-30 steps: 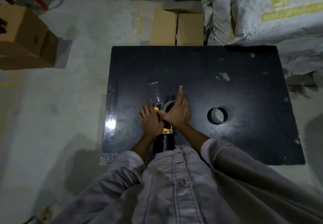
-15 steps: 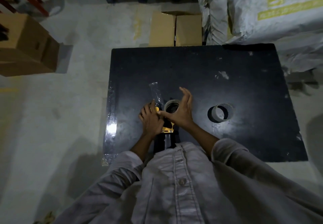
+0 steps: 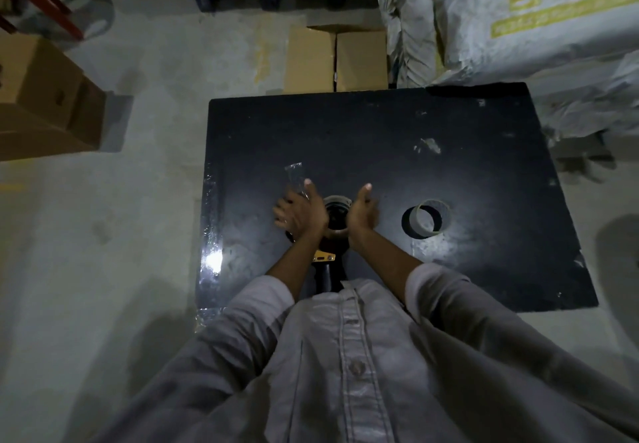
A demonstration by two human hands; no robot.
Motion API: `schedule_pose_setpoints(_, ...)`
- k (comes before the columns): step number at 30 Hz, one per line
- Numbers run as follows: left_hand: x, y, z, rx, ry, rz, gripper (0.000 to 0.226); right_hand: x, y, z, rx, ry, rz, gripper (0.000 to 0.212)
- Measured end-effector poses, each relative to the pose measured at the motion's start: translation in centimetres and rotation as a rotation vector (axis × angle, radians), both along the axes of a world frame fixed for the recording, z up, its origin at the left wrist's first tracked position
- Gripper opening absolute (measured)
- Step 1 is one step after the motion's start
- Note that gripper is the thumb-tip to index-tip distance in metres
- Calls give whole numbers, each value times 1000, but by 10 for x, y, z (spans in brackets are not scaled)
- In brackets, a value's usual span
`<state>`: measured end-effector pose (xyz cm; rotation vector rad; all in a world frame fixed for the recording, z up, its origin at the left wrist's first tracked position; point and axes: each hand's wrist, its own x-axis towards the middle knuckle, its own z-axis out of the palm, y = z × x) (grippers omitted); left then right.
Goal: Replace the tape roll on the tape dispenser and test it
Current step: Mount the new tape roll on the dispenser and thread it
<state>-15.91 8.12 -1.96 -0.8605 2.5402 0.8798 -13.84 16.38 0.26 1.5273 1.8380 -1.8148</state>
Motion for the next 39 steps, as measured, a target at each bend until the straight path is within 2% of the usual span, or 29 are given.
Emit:
schedule_pose_setpoints(3, -4, 8, -6, -65, -120, 79, 76, 1, -1, -8, 2, -7, -6, 81)
schedule_pose_setpoints(6, 1, 10, -12, -130, -77, 101, 70, 1, -3, -10, -21, -30, 0, 84)
schedule_pose_setpoints(19, 8, 8, -18, -88, 26, 154, 59, -1, -6, -10, -39, -6, -88, 85)
schedule_pose_setpoints(23, 6, 8, -14, -80, 12, 133, 62, 0, -5, -8, -19, -16, -41, 83)
schedule_pose_setpoints(28, 12, -3, -13, 15, 53, 56, 62, 7, 2, -8, 97, -58, 136, 85)
schedule_pose_setpoints(31, 33, -19, -13, 57, 189, -85, 47, 22, 17, -11, 204, 20, 444, 72)
schedule_pose_setpoints(32, 40, -25, -13, 30, 223, -166, 43, 28, 22, -13, 170, 53, 552, 78)
schedule_pose_setpoints(35, 53, -38, -14, -66, 184, -453, 48, 40, 30, -13, 153, 68, 753, 120)
schedule_pose_setpoints(37, 56, -42, -12, -101, 122, -556, 54, 39, 30, -10, 220, 84, 815, 121)
schedule_pose_setpoints(39, 57, -43, -8, -126, 89, -596, 61, 35, 31, -6, 259, 101, 856, 110)
